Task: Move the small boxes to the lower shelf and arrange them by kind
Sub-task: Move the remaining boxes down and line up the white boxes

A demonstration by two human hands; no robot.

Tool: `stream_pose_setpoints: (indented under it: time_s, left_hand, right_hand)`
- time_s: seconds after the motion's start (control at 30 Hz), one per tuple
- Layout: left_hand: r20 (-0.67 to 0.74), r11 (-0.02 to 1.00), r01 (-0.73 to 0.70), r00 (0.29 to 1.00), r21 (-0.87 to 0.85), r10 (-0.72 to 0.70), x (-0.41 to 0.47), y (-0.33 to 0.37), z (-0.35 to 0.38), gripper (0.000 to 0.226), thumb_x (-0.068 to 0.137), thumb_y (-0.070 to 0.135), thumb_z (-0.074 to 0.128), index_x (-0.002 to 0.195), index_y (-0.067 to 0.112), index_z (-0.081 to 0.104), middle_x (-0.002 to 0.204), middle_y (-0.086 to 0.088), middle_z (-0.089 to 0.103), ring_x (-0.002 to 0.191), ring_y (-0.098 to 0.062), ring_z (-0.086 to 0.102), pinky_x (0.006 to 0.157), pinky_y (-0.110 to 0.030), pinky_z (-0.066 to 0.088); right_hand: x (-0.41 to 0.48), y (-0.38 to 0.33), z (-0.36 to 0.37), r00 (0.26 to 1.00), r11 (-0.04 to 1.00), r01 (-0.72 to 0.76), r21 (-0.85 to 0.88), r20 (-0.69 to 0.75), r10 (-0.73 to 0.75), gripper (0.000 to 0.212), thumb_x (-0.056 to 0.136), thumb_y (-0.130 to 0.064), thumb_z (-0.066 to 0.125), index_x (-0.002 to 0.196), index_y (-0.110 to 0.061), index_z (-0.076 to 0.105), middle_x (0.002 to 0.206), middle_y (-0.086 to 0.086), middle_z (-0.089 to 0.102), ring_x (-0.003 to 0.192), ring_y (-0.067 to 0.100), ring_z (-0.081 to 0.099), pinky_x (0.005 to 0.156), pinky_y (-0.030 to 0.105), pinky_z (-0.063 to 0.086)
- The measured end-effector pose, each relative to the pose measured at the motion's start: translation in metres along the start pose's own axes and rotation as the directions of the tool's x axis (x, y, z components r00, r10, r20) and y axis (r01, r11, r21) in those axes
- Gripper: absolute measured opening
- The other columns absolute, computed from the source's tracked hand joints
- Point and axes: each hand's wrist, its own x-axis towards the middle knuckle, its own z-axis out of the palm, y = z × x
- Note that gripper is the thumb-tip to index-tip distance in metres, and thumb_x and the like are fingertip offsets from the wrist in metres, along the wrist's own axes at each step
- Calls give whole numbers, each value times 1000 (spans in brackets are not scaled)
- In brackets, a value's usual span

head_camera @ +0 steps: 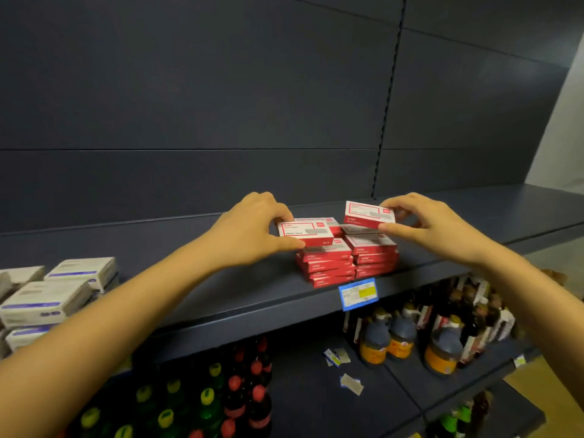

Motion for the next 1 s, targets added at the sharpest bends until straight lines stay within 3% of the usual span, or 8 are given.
stream_pose_setpoints:
  time_s: [0.17,0.27,0.4,0.5,0.6,0.73,0.87,1.0]
  left_hand:
    - [-20,996,87,996,-25,-87,15,10,30,44,77,44,65,113,19,58,114,0,54,99,-9,40,89,-36,45]
    - [-92,990,119,988,-72,-125,15,11,40,41,75,44,68,105,19,57,110,4,58,93,-8,43,81,-28,42]
    - [-158,987,138,976,-76,-149,12,15,43,41,73,44,69,103,19,56,102,11,56,87,-5,43,75,-23,38]
    - [-187,988,140,971,-70,-151,7,19,40,41,75,48,65,104,21,55,100,12,55,88,-4,45,76,-23,40]
    - [-251,985,172,953,-19,-171,-3,18,26,39,78,51,59,104,21,57,101,11,58,91,-6,47,80,-26,43]
    - [-336,954,254,922,157,-190,-27,5,-7,34,85,45,54,105,19,59,108,5,62,96,-9,48,84,-28,42]
    - [-427,880,392,867,269,-256,-68,-13,-43,33,87,42,54,106,17,59,109,1,63,104,-18,52,88,-35,44]
    - [-502,795,527,796,301,-338,-127,-33,-75,34,87,41,54,108,16,59,112,0,63,107,-19,52,87,-35,44]
  right_hand:
    - [15,25,-1,992,999,27,36,125,-32,38,79,-45,59,113,-29,54,115,-8,54,103,10,54,92,43,48]
    - [19,30,-1,986,996,51,71,154,-61,47,69,-57,53,110,-33,53,113,-11,54,105,12,55,93,45,47]
    - [30,39,2,984,992,97,86,140,-109,36,81,-42,60,114,-28,55,117,-7,55,107,13,54,93,46,47]
    - [39,41,4,962,991,131,40,235,-137,34,86,-34,60,117,-23,56,122,0,56,109,13,53,96,38,45]
    - [47,35,3,947,986,166,-27,283,-151,42,87,-34,59,126,-20,52,133,0,51,120,14,46,102,32,38]
    - [57,-9,1,944,952,305,-5,135,-302,42,88,-39,55,128,-25,51,134,-5,51,123,13,47,104,39,39]
    - [65,-80,20,856,866,499,24,143,-497,38,90,-43,50,127,-33,49,132,-14,51,123,8,46,102,43,41]
    - [66,-151,51,768,776,626,78,110,-631,33,91,-42,50,124,-37,50,128,-19,52,120,6,47,98,39,43]
